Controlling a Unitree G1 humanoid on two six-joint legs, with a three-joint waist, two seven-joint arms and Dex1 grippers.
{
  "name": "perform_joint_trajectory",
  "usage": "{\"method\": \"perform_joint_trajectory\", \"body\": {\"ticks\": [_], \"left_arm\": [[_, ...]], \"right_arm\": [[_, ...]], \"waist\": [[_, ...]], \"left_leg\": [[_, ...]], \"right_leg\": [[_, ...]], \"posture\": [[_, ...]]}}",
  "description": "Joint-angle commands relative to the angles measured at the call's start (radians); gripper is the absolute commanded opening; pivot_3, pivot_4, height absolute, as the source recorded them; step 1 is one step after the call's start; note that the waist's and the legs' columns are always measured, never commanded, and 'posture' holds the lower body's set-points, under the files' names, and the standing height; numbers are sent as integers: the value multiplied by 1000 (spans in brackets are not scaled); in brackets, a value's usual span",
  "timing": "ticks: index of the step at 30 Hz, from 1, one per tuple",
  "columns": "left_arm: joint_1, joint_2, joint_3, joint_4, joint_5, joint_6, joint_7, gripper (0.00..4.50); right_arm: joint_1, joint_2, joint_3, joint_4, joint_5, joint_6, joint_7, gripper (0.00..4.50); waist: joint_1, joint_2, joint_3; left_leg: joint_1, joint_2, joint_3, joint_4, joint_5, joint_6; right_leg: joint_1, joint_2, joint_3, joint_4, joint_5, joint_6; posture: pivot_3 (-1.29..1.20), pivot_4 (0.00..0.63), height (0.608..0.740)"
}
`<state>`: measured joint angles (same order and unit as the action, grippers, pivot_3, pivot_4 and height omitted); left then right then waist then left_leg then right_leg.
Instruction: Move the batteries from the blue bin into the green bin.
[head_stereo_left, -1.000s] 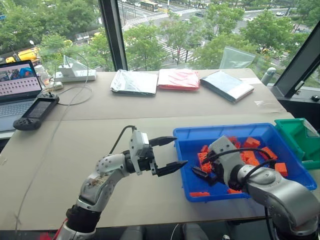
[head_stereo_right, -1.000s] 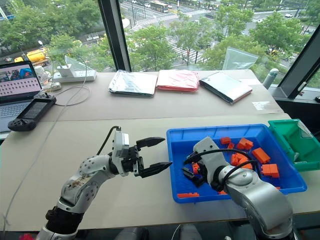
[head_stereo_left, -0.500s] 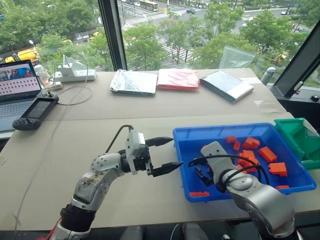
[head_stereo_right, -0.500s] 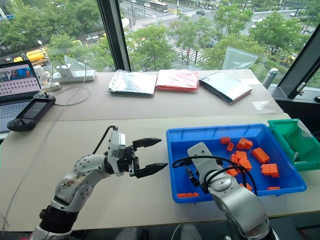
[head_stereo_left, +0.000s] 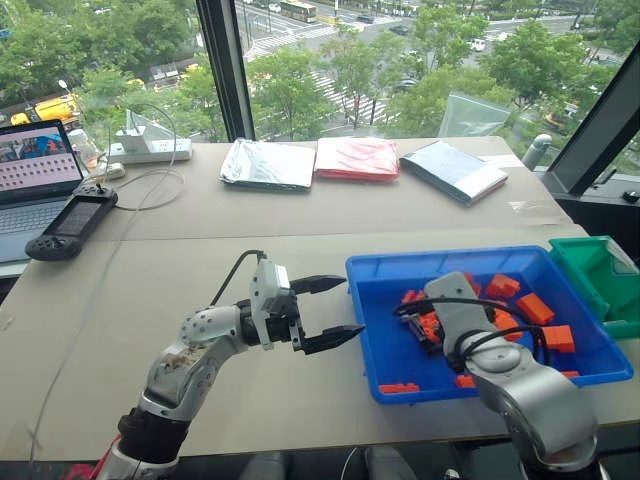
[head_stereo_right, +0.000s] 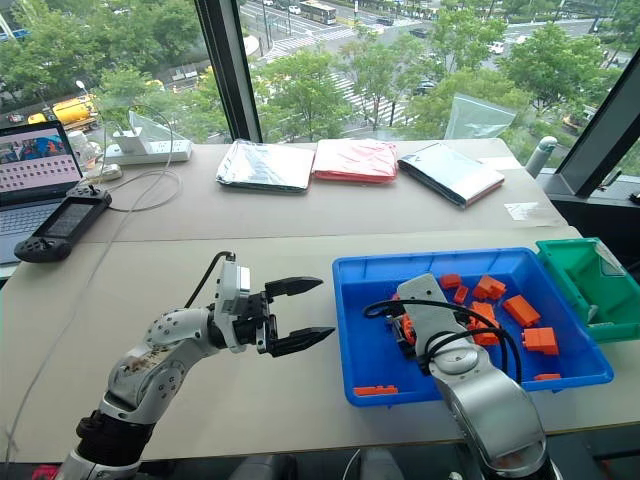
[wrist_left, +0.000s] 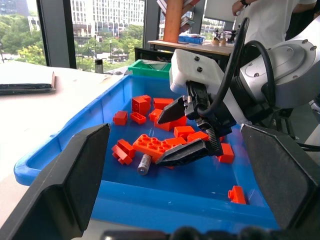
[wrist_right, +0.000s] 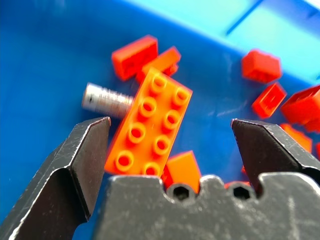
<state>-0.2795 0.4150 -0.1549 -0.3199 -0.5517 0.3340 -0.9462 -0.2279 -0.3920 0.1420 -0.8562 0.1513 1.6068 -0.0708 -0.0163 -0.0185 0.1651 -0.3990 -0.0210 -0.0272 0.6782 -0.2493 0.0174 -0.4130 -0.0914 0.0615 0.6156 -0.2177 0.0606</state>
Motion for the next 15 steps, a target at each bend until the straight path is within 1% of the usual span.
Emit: {"method": "perform_joint_trajectory", "body": {"ticks": [1,3,4,6,7,9,13,15], "left_arm": [[-15,0,7,-46,-13,2,1,4500],[-15,0,7,-45,-13,4,1,4500],[-15,0,7,-46,-12,5,2,4500],[-18,-1,7,-45,-12,7,2,4500],[-19,-2,6,-45,-12,7,3,4500],[-21,-3,6,-43,-11,9,2,4500],[-24,-4,6,-39,-10,10,0,4500],[-26,-4,5,-37,-11,11,-2,4500]], "right_arm": [[4,25,-11,9,-24,-13,-3,3453],[10,28,-10,19,-34,-27,-1,2707],[11,28,-10,21,-37,-31,0,2432],[14,28,-18,21,-38,-35,8,1737],[16,28,-20,20,-39,-36,10,1531],[18,14,-35,12,-44,-35,18,1523],[10,-75,-165,-73,-35,2,91,1523],[4,-111,-251,-111,-20,8,143,1523]], "waist": [[-1,0,0],[-1,0,0],[0,0,0],[1,0,0],[1,0,0],[1,0,0],[4,0,0],[4,0,0]], "left_leg": [[0,0,0,0,0,0],[0,0,0,0,0,0],[0,0,0,0,0,0],[0,-1,0,0,0,0],[0,0,0,0,0,0],[0,0,0,0,0,0],[0,-1,0,0,0,0],[-1,-1,0,0,0,0]], "right_leg": [[0,0,0,0,0,0],[0,0,0,0,0,0],[0,0,0,0,0,0],[0,0,0,0,0,0],[0,0,0,0,0,0],[0,0,0,0,0,0],[0,-1,0,0,0,0],[0,-1,0,0,0,0]], "posture": [[0,150,740],[0,150,740],[0,150,740],[0,150,740],[0,150,740],[0,150,740],[0,150,740],[0,150,740]]}}
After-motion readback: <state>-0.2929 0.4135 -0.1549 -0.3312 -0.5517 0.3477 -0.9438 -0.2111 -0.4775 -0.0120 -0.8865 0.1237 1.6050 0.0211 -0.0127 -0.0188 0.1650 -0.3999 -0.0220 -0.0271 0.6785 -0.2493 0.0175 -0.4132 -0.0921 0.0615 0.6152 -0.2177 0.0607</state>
